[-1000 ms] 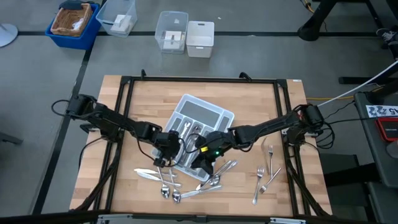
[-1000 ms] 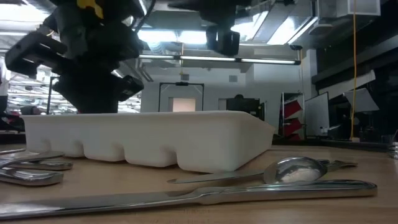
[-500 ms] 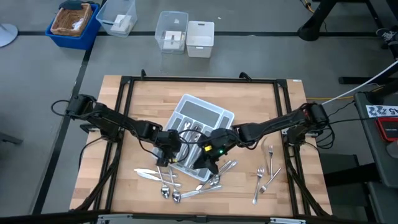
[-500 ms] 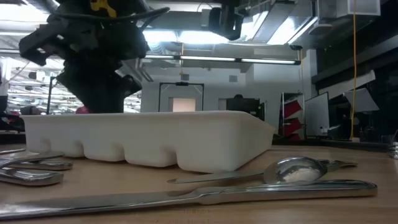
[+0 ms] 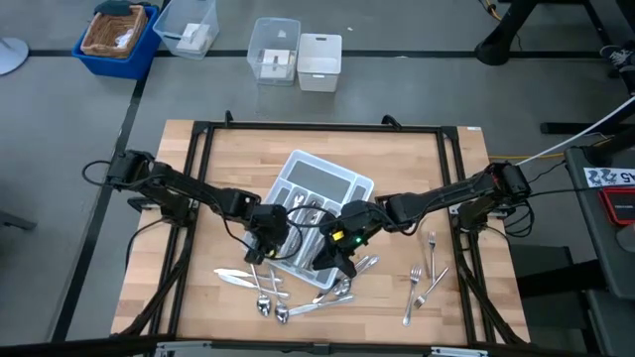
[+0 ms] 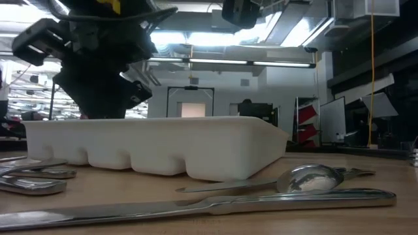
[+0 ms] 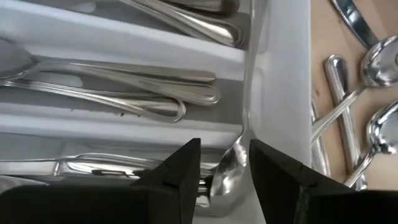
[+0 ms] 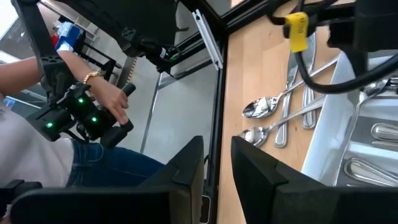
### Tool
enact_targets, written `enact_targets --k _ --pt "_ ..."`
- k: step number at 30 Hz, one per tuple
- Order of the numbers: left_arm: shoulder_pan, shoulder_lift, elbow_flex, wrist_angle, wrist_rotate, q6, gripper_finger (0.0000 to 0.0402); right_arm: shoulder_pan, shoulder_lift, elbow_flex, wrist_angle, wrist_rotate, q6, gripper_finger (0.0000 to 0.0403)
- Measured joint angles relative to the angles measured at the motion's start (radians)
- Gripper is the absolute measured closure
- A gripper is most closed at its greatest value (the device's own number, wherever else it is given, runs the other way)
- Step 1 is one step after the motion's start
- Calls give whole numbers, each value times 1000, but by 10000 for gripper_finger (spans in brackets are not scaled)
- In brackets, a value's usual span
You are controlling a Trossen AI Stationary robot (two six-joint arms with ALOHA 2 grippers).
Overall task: Sort silverware
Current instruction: Put the silver spoon into the white cutlery tray
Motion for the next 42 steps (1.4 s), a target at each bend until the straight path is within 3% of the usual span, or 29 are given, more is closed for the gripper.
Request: enact_targets --k 12,20,31,35,42 --pt "76 17 0 -2 117 89 274 0 -1 0 -3 -33 0 318" --pt "79 101 2 5 173 103 274 0 -1 0 2 -34 2 318" --pt "64 112 0 -15 254 123 276 0 -1 0 -1 -35 3 318" --pt "52 112 1 -28 267 168 301 0 -1 0 -4 -35 3 318" --pt "46 111 0 -31 276 205 389 0 -1 0 -5 -35 3 318"
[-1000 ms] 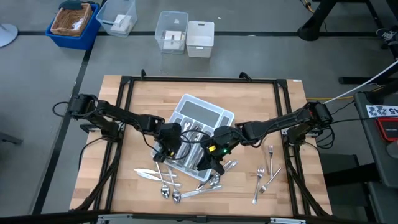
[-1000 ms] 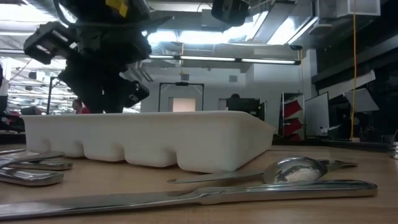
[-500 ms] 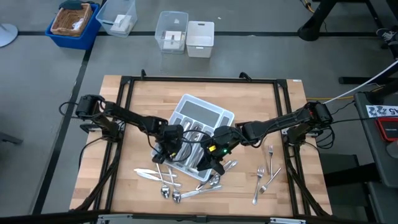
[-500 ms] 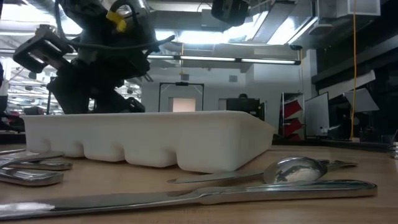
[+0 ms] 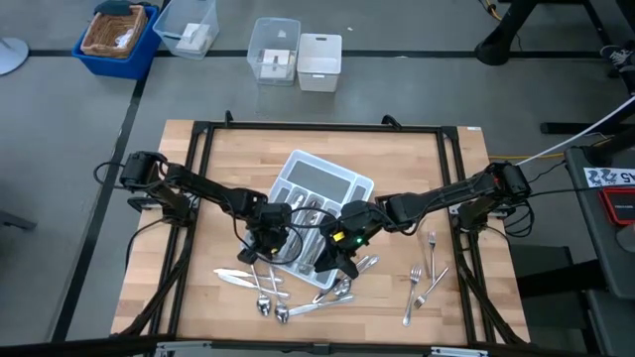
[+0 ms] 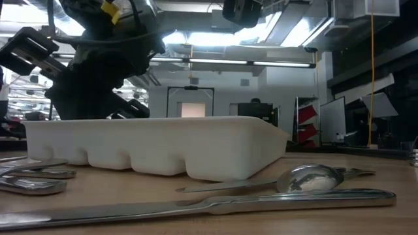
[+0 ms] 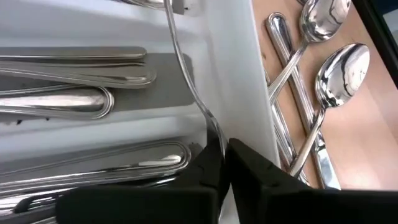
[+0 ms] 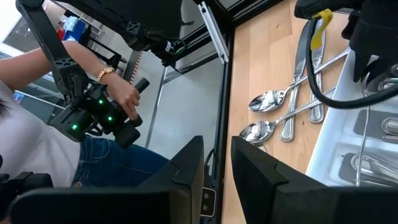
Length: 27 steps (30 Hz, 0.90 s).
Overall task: Sort silverware
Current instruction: Put the silver spoon into the white cutlery tray
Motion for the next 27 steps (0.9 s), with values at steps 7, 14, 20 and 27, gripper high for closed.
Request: enact_targets --k 7,14,20,27 --pt "-1 -44 -2 -3 -9 15 395 0 0 0 8 0 0 318" --pt "-1 -153 -1 10 -220 172 397 0 0 0 -3 23 0 318" --pt "-31 -195 -1 107 -632 490 396 0 0 0 -57 117 1 318" --pt "-42 -182 -1 282 -763 841 394 0 0 0 -86 161 5 318"
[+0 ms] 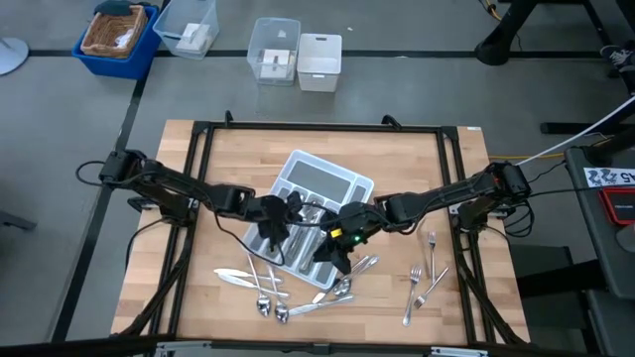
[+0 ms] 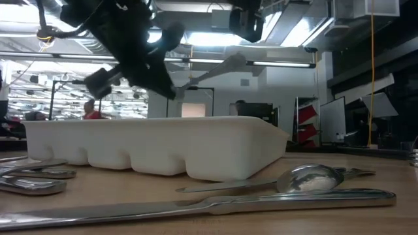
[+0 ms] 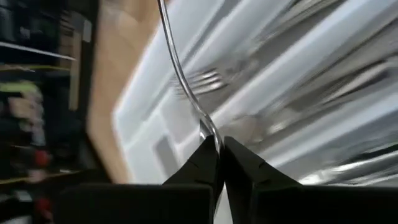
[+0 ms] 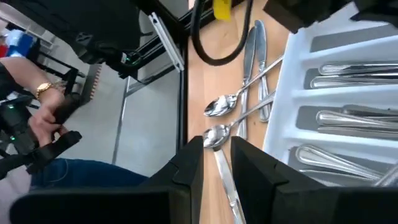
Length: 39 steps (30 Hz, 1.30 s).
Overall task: Sort silverware
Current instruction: Put the silver spoon into the white cutlery tray
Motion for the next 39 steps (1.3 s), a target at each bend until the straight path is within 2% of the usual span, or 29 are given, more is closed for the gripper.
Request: enact_targets --k 2,9,15,17,23,26,39 --pt "3 0 0 18 -20 58 394 0 0 0 -24 14 1 318" --pt "-7 0 0 25 -44 144 396 -10 0 0 -171 204 144 318" --pt "-37 0 0 39 -44 184 398 -76 0 0 -195 216 260 318" --pt "-45 0 0 39 -51 185 397 -106 0 0 -195 184 271 318" --pt "-73 0 0 46 -129 189 398 -186 0 0 -197 -1 297 318" --pt "-86 0 0 70 -169 189 398 -211 0 0 -196 -33 296 318" --pt "-86 0 0 209 -220 187 399 -230 0 0 -161 -123 285 318"
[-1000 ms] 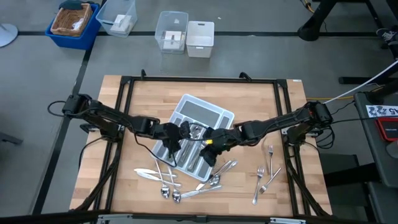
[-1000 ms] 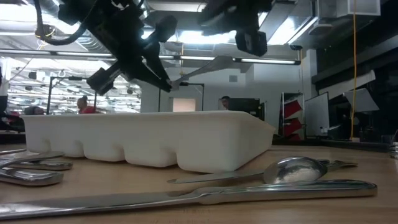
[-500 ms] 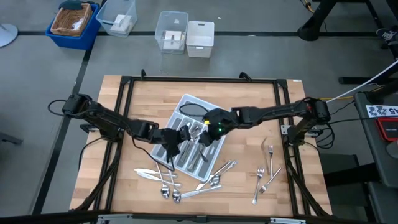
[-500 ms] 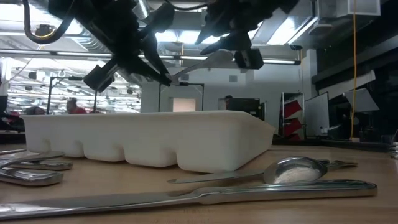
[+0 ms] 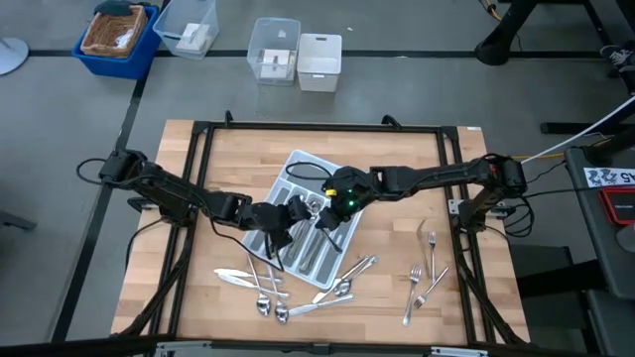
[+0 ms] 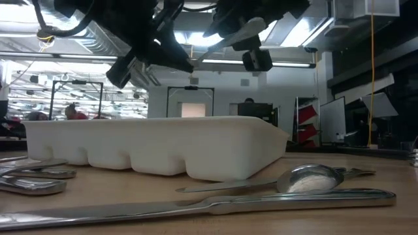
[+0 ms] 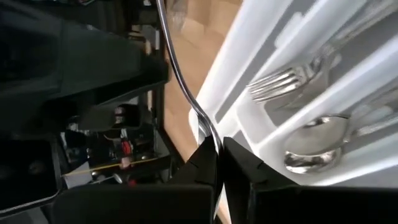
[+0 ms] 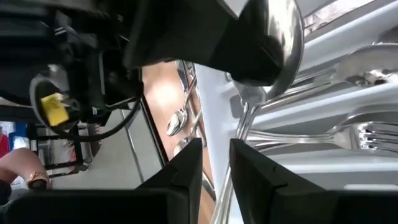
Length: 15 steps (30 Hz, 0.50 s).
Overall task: Sort silverware
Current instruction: Put the silver spoon into the white cutlery tray
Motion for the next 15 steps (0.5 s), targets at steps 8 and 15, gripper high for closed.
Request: enact_targets --k 8,15 --pt "2 0 -1 31 -2 7 398 -2 -2 1 0 0 0 318" --pt "-32 0 0 -1 -6 0 399 -22 0 0 -9 -17 -1 318"
